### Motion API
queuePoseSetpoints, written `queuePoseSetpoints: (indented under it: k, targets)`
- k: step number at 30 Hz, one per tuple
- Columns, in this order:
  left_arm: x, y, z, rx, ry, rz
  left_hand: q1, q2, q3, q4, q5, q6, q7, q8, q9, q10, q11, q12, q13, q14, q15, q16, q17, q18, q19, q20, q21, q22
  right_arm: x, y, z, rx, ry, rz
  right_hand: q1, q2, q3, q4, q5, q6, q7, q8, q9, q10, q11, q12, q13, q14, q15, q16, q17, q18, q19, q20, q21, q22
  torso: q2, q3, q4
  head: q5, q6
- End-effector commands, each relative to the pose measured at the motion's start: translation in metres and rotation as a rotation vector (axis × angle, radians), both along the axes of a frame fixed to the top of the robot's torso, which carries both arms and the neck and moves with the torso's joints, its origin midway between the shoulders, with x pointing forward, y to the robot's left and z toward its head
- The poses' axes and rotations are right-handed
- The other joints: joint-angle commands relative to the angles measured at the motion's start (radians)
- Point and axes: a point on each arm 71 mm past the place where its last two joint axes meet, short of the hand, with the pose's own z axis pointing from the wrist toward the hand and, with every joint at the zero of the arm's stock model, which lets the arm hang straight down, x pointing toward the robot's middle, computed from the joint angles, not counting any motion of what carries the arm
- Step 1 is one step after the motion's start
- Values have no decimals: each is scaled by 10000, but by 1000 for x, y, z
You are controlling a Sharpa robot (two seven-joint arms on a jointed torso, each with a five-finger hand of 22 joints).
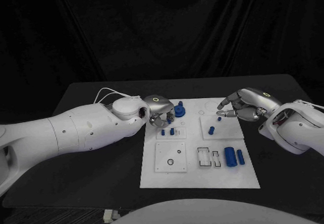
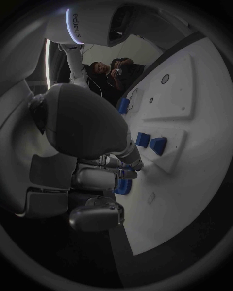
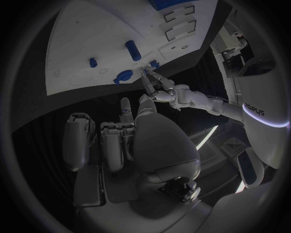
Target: Assemble the parts on the task board
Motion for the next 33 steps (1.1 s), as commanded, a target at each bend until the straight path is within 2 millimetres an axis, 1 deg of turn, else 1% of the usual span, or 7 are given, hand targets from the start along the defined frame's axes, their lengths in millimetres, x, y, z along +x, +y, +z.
queuePoseSetpoints:
  k: [1, 12, 16, 23, 26, 29, 33]
  targets:
    - [-2, 0, -4, 149, 208, -4, -91, -22, 31, -16, -39, -35, 1, -5, -4, -6, 31, -58, -17, -95, 10, -49, -27, 110, -54, -1, -49, 1776, -1, 0, -1, -35, 0, 14, 88, -17, -61, 1, 53, 69, 33, -26, -6, 1264, -144, -33, 291, 1060, -64, 30, 2635, 119, -40, 19, -56, 1953, 4, -2, 0, 5, -1]
    - [-1, 0, -8, 155, 236, -4, -128, -47, 87, -55, -41, -247, -71, -140, -60, -27, 60, -128, -78, -153, 36, -92, -91, 118, -97, 21, -116, 1763, -1, 0, -3, -51, 59, 15, 104, -13, -60, -2, 54, 72, 33, -27, -7, 1264, -142, -33, 291, 1060, -63, 30, 2635, 119, -41, 20, -60, 1952, 1, 2, 1, 13, -1]
    - [-1, 0, -8, 99, 188, -25, -235, -168, 162, -61, -26, -964, -340, -438, -248, -313, 169, -326, -189, -226, 101, -167, -217, 128, -143, 68, -199, 1745, -1, 0, -3, -55, 64, 8, 104, -13, -60, -2, 54, 72, 33, -27, -7, 1264, -142, -33, 291, 1060, -63, 30, 2635, 119, -41, 20, -60, 1952, -1, -2, 2, 17, -1]
    - [-2, 4, -4, -307, -186, -106, -513, -405, 186, -18, -238, -1786, -604, -414, -528, -1181, 313, -746, -434, -294, 195, -214, -341, 141, -173, 164, -290, 1728, -2, -2, -4, -65, 74, -27, 104, -13, -60, -2, 54, 72, 33, -27, -7, 1264, -142, -33, 291, 1060, -63, 30, 2635, 119, -41, 20, -60, 1952, 4, 3, 2, -18, -1]
    - [-2, 6, -1, -580, -469, -125, -617, -435, -66, -3, -520, -2321, -783, -415, -735, -1924, 381, -970, -613, -322, 246, -220, -392, 160, -212, 210, -406, 1703, -2, -3, -3, -73, 79, -53, 104, -13, -60, -2, 54, 72, 33, -27, -7, 1264, -142, -33, 291, 1060, -63, 30, 2635, 119, -41, 20, -60, 1952, 3, -1, 1, -13, -1]
    - [-2, 10, 4, -1126, -1056, -208, -618, -423, -319, 15, -602, -2641, -880, -425, -873, -2411, 445, -1085, -751, -304, 283, -172, -355, 158, -209, 252, -430, 1702, -2, -4, -3, -86, 81, -84, 117, -9, -60, -3, 54, 85, 33, -24, -6, 1264, -139, -33, 291, 1060, -61, 30, 2635, 121, -45, 22, -71, 1949, -3, -1, -2, 26, -1]
    - [-3, 13, 11, -1669, -1632, -304, -542, -426, -738, 168, -753, -3015, -1085, -425, -1052, -2745, 477, -1092, -922, -235, 310, -49, -219, 158, -182, 288, -434, 1707, -2, -6, -3, -97, 85, -124, 117, -9, -60, -3, 54, 85, 33, -24, -6, 1264, -139, -33, 291, 1060, -61, 30, 2635, 121, -45, 22, -71, 1949, -3, 0, -1, 30, -1]
